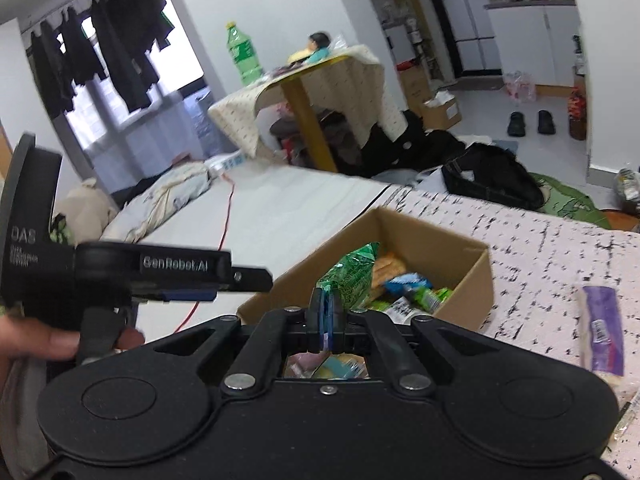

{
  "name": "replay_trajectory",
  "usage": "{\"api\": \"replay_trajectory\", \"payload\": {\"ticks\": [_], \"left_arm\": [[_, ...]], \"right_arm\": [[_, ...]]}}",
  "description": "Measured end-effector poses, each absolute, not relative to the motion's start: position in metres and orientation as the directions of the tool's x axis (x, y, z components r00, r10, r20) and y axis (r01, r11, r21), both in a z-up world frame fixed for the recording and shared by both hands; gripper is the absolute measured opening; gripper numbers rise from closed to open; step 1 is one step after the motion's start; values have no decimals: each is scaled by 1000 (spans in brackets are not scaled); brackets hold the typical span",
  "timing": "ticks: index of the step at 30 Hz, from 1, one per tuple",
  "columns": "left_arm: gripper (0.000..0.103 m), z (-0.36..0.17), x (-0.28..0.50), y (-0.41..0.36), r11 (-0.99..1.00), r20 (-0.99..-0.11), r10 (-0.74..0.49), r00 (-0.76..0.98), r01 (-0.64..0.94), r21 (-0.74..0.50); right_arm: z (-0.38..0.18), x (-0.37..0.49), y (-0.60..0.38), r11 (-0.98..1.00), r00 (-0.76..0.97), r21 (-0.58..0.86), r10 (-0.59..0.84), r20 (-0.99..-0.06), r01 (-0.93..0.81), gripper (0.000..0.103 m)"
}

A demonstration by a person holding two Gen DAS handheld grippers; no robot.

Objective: Organize snacks
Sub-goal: 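Carry both packets over the cardboard box and open both tools to drop them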

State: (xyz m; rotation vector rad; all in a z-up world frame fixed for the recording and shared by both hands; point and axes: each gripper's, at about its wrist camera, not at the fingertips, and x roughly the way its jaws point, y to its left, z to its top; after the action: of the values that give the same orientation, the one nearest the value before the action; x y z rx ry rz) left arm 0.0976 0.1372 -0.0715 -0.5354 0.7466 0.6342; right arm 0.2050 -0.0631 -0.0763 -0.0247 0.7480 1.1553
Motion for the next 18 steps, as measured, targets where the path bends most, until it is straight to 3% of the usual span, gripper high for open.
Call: {"api": "replay_trajectory", "payload": {"ticks": [6, 18], "left_arm": [[78, -73, 101, 138, 693, -759, 318, 568, -685, -223], [81, -79, 112, 123, 701, -769, 309, 560, -680, -215]], "right_arm": [[-80, 211, -73, 487, 217, 377, 793, -570, -788, 20], [-84, 232, -109, 594, 311, 398, 754, -579, -699, 46]]}}
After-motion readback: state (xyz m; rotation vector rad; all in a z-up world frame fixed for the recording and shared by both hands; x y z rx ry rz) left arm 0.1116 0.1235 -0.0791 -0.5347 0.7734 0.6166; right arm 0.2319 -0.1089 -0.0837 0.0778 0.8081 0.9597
